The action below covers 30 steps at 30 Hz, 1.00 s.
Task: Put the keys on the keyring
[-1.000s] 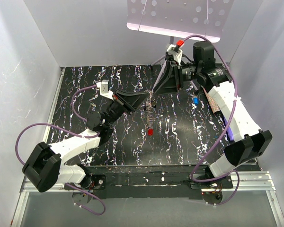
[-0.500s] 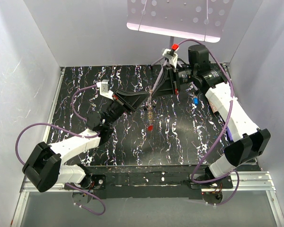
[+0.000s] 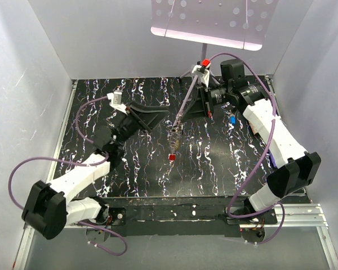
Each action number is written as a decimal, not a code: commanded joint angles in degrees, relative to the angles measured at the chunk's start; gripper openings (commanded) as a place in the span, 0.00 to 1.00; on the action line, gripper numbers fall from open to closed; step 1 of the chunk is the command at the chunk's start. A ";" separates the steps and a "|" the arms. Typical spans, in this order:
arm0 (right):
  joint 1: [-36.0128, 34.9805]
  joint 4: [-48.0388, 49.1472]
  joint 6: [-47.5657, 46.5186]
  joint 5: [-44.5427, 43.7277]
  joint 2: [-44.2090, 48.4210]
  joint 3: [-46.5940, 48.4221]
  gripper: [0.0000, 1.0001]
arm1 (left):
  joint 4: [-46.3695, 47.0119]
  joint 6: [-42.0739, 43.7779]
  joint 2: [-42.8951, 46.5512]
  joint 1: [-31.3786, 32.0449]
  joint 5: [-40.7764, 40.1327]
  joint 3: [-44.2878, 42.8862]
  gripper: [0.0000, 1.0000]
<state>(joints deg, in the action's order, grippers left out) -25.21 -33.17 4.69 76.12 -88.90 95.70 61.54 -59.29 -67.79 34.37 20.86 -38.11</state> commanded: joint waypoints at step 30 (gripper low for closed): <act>-5.37 -50.24 -51.88 1.49 -6.81 1.95 0.01 | -65.65 18.05 -13.33 -3.26 55.78 -30.62 0.59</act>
<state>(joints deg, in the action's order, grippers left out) -30.20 -75.83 -45.30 74.70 -96.12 95.46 2.24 -45.30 -80.38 30.41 74.87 -65.80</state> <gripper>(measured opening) 0.028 0.620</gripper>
